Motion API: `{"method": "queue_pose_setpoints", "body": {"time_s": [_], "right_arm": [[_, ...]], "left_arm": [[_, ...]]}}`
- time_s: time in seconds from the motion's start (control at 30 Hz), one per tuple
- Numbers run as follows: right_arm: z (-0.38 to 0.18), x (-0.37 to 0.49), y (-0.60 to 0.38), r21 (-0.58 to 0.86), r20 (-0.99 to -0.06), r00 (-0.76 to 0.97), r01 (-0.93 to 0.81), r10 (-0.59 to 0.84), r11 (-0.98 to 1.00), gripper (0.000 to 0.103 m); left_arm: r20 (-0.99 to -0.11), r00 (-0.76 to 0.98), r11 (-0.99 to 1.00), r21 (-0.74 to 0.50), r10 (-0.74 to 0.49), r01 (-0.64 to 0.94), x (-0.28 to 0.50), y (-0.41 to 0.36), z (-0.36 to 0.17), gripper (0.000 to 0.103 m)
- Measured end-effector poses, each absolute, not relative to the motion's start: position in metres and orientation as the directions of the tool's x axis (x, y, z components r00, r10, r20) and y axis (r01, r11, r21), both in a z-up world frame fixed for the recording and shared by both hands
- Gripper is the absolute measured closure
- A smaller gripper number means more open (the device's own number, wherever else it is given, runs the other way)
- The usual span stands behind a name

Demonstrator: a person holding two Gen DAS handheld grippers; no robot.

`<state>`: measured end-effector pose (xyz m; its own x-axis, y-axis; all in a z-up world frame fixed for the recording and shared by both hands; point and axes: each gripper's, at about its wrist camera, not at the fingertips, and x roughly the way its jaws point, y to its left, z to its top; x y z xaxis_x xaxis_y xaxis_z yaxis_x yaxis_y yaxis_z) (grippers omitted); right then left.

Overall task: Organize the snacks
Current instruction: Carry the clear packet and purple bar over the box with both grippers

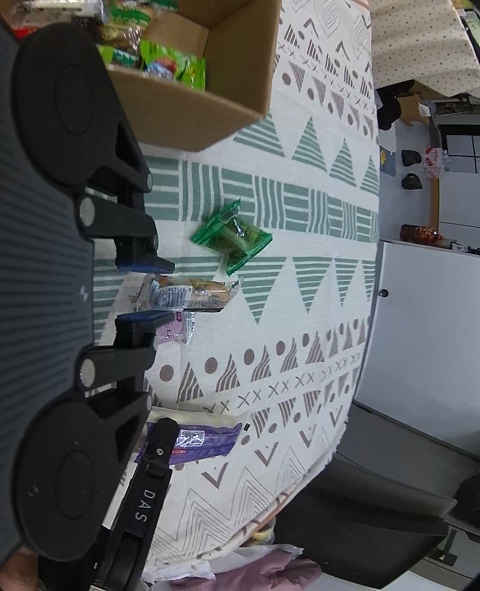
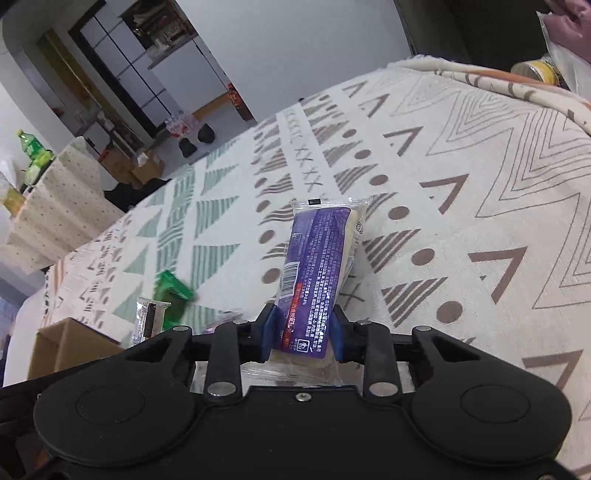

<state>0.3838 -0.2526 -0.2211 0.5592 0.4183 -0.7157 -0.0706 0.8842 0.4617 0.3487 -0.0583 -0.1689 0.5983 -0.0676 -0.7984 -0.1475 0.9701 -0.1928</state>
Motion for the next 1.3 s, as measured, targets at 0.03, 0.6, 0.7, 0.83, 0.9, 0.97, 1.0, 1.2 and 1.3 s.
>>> {"method": "queue_pose_setpoints", "body": {"time_s": [0.03,0.6,0.7,0.83,0.9,0.97,1.0,1.2,1.3], "right_arm": [[-0.218,0.382,-0.252,0.462,-0.712,0.563,-0.073,0.419,0.884,0.074],[-0.159,0.348,-0.208,0.462,-0.619,0.610,-0.226,0.495,0.857,0.074],[-0.151,0.343,-0.200,0.461,-0.604,0.614,-0.252,0.509,0.851,0.074],[-0.143,0.336,-0.189,0.468,-0.584,0.608,-0.288,0.537,0.835,0.074],[-0.140,0.333,-0.182,0.465,-0.579,0.604,-0.306,0.547,0.831,0.074],[-0.136,0.329,-0.176,0.463,-0.573,0.599,-0.326,0.559,0.824,0.074],[-0.134,0.327,-0.173,0.462,-0.571,0.597,-0.335,0.564,0.821,0.074],[-0.126,0.320,-0.151,0.455,-0.565,0.578,-0.377,0.589,0.807,0.074],[-0.122,0.315,-0.139,0.445,-0.565,0.568,-0.401,0.599,0.801,0.074]], "left_arm": [[-0.795,0.603,0.969,-0.195,-0.067,-0.151,0.346,-0.056,-0.166,0.083],[-0.734,0.679,0.951,-0.208,0.002,-0.228,0.295,-0.008,-0.114,0.083],[-0.720,0.694,0.948,-0.209,0.019,-0.242,0.285,0.000,-0.104,0.083],[-0.706,0.707,0.945,-0.203,0.041,-0.257,0.273,0.011,-0.092,0.083],[-0.704,0.708,0.940,-0.205,0.053,-0.274,0.267,0.018,-0.089,0.083],[-0.702,0.709,0.934,-0.205,0.068,-0.293,0.261,0.026,-0.085,0.083],[-0.700,0.710,0.932,-0.205,0.074,-0.299,0.259,0.029,-0.084,0.083],[-0.691,0.716,0.922,-0.206,0.101,-0.329,0.246,0.051,-0.075,0.083],[-0.688,0.718,0.917,-0.210,0.108,-0.339,0.243,0.063,-0.073,0.083]]}}
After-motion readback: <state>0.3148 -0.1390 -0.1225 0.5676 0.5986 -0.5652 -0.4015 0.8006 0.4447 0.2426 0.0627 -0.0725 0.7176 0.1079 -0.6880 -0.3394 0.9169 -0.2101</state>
